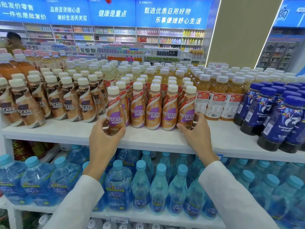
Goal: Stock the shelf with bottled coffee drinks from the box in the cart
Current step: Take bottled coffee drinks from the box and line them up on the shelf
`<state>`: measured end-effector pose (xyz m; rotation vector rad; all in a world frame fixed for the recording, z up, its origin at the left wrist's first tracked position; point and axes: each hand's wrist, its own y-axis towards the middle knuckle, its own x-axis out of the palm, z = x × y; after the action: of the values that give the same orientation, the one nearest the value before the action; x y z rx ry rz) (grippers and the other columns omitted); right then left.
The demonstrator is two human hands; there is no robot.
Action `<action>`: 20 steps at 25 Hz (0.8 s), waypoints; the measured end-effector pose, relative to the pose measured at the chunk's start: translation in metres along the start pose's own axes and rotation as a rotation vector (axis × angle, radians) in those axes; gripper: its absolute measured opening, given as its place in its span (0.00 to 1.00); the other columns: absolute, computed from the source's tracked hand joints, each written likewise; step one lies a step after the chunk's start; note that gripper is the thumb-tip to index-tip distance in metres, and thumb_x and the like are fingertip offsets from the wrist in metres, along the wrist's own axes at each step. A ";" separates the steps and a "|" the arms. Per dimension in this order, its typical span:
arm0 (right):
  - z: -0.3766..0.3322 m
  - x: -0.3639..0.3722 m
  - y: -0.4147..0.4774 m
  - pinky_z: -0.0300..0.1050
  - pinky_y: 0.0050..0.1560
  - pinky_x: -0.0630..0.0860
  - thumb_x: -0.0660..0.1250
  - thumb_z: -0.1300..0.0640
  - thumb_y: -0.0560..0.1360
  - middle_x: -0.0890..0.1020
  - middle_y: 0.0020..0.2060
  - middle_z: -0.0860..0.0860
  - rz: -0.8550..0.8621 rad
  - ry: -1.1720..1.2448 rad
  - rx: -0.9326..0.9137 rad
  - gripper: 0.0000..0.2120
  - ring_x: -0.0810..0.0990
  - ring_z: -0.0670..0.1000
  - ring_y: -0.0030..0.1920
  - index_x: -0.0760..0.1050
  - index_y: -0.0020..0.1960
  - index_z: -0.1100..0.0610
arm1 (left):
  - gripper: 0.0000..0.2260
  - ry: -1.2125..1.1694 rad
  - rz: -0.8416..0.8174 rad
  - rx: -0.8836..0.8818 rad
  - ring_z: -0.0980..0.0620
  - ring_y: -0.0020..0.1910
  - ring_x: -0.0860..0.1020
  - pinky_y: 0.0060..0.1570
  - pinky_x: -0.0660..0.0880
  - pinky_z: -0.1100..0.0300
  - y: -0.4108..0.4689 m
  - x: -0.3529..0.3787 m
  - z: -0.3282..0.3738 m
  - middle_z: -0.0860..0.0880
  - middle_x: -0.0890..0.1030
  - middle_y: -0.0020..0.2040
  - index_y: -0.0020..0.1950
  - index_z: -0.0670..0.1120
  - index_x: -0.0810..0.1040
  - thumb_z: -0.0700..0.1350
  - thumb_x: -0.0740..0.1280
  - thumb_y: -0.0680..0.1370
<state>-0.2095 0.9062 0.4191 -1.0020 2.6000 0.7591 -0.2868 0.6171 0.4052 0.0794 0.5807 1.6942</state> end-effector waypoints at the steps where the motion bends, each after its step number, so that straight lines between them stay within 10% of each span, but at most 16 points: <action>1: -0.001 0.000 0.000 0.51 0.63 0.79 0.78 0.45 0.71 0.75 0.66 0.48 -0.005 -0.006 0.002 0.33 0.78 0.50 0.63 0.65 0.70 0.47 | 0.30 0.008 -0.007 -0.002 0.53 0.55 0.81 0.53 0.79 0.56 -0.001 0.000 0.000 0.53 0.80 0.62 0.69 0.52 0.73 0.57 0.79 0.70; 9: -0.008 -0.015 -0.030 0.50 0.66 0.75 0.72 0.47 0.77 0.69 0.70 0.50 -0.038 -0.039 -0.025 0.32 0.74 0.50 0.66 0.62 0.75 0.52 | 0.30 0.068 0.018 -0.021 0.53 0.62 0.75 0.59 0.73 0.54 -0.036 -0.006 0.001 0.51 0.74 0.67 0.74 0.50 0.69 0.51 0.76 0.75; 15: 0.002 -0.011 -0.115 0.30 0.59 0.67 0.69 0.47 0.79 0.73 0.60 0.32 -0.127 0.159 -0.140 0.19 0.72 0.35 0.62 0.68 0.67 0.40 | 0.19 0.112 0.074 -0.078 0.65 0.57 0.76 0.56 0.72 0.65 -0.110 -0.041 -0.038 0.59 0.78 0.61 0.67 0.53 0.77 0.51 0.73 0.77; 20: 0.005 0.029 -0.194 0.38 0.62 0.70 0.69 0.47 0.78 0.77 0.60 0.35 -0.322 0.252 -0.145 0.14 0.76 0.40 0.62 0.74 0.62 0.39 | 0.15 0.129 0.136 -0.295 0.69 0.58 0.76 0.59 0.74 0.60 -0.189 -0.100 -0.076 0.65 0.78 0.59 0.63 0.56 0.78 0.51 0.73 0.78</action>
<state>-0.0988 0.7710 0.3300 -1.6056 2.5126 0.7886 -0.1219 0.5156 0.2863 -0.2083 0.4219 1.9106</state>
